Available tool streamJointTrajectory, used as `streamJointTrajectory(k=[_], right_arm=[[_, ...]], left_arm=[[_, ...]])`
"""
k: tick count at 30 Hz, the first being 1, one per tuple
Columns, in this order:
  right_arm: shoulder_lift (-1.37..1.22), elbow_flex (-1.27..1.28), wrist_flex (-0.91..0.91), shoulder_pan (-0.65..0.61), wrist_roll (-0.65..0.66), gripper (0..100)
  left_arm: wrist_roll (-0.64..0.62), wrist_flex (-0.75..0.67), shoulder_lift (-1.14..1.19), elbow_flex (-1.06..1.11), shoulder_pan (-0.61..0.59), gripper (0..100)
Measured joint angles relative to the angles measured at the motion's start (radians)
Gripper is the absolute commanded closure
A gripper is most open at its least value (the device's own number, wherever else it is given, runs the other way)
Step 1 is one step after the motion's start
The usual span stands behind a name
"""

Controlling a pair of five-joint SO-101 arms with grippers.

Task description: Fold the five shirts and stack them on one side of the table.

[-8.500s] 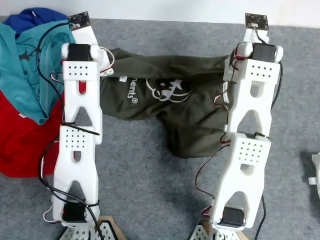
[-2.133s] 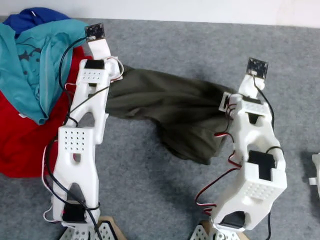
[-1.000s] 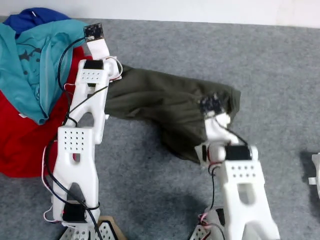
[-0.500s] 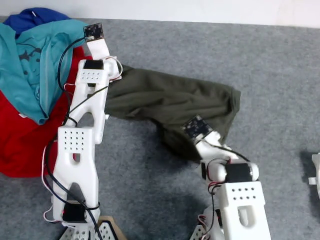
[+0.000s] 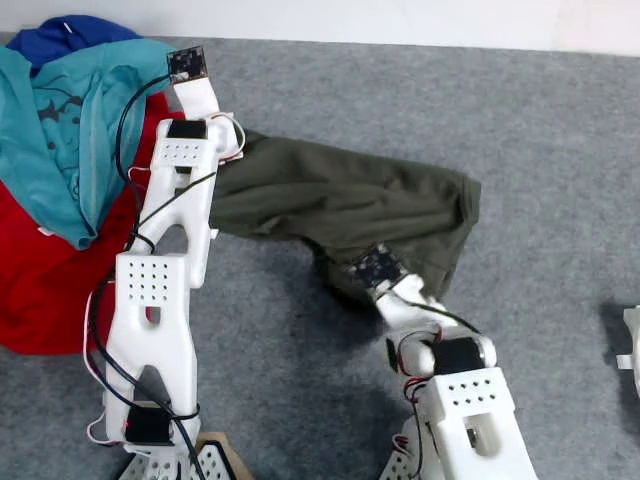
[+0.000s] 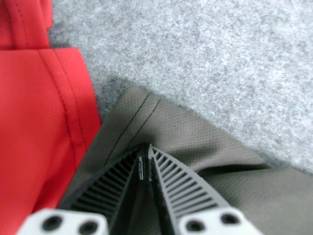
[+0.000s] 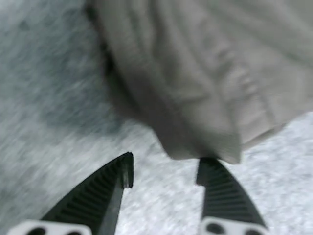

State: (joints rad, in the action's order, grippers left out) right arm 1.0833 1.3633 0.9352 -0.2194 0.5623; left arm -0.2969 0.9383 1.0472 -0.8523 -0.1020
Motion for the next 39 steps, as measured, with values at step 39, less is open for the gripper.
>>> streamJointTrajectory(k=[39], right_arm=[[-0.002,0.175,-0.358,0.127,0.052,75.6]], left_arm=[[0.0,0.0,0.0,0.0,0.0,99]])
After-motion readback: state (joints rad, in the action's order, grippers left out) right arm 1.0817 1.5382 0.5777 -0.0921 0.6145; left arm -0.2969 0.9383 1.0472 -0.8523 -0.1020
